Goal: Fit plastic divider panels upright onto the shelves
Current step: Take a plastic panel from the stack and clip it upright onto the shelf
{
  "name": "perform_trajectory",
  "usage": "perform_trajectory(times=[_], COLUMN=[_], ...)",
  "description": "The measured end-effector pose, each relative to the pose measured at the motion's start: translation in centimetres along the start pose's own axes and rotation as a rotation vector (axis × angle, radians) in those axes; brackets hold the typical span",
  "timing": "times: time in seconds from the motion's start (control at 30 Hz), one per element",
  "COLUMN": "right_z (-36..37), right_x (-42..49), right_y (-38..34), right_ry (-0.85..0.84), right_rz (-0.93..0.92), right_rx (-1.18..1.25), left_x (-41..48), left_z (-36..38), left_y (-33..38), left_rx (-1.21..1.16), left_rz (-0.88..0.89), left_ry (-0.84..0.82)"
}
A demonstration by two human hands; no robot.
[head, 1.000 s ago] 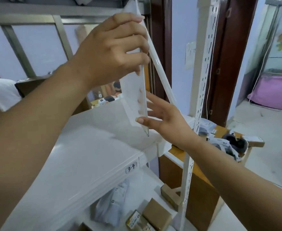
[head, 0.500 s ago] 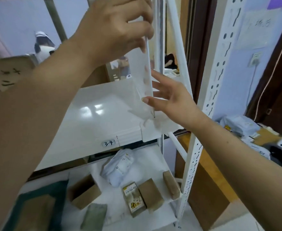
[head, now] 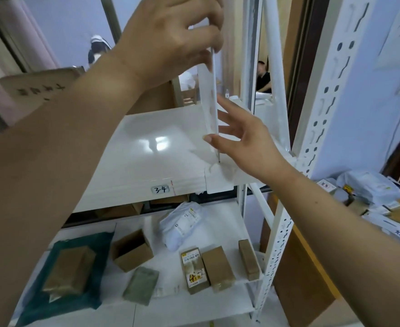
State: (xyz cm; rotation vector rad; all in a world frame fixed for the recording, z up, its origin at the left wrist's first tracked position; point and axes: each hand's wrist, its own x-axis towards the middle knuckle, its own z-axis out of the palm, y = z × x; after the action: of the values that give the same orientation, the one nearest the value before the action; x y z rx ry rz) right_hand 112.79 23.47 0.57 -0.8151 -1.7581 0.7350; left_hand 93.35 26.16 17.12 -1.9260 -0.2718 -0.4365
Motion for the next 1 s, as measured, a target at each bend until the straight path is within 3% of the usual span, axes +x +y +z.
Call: perform_trajectory(times=[0.27, 0.4, 0.57, 0.73, 1.0], right_z=[0.4, 0.8, 1.0, 2.5, 2.9], right_x=[-0.3, 0.2, 0.9, 0.5, -0.7], right_y=[0.4, 0.2, -0.3, 0.6, 3.0], right_ry=[0.053, 0.138, 0.063, 0.129, 0.089], right_rz=[0.011, -0.059, -0.178, -0.19, -0.154], right_rx=[-0.07, -0.347, -0.631, -0.526, -0.393], left_x=[0.2, 0.4, -0.3, -1.1, -1.4], left_z=[0.4, 0.2, 0.3, 0.8, 2.9], left_y=[0.7, 1.2, 1.0, 0.9, 3.3], left_rx=[-0.044, -0.104, -0.24, -0.254, -0.233], left_rz=[-0.017, -0.032, -0.07, -0.064, -0.033], left_ry=[0.065, 0.086, 0.089, 0.119, 0.268])
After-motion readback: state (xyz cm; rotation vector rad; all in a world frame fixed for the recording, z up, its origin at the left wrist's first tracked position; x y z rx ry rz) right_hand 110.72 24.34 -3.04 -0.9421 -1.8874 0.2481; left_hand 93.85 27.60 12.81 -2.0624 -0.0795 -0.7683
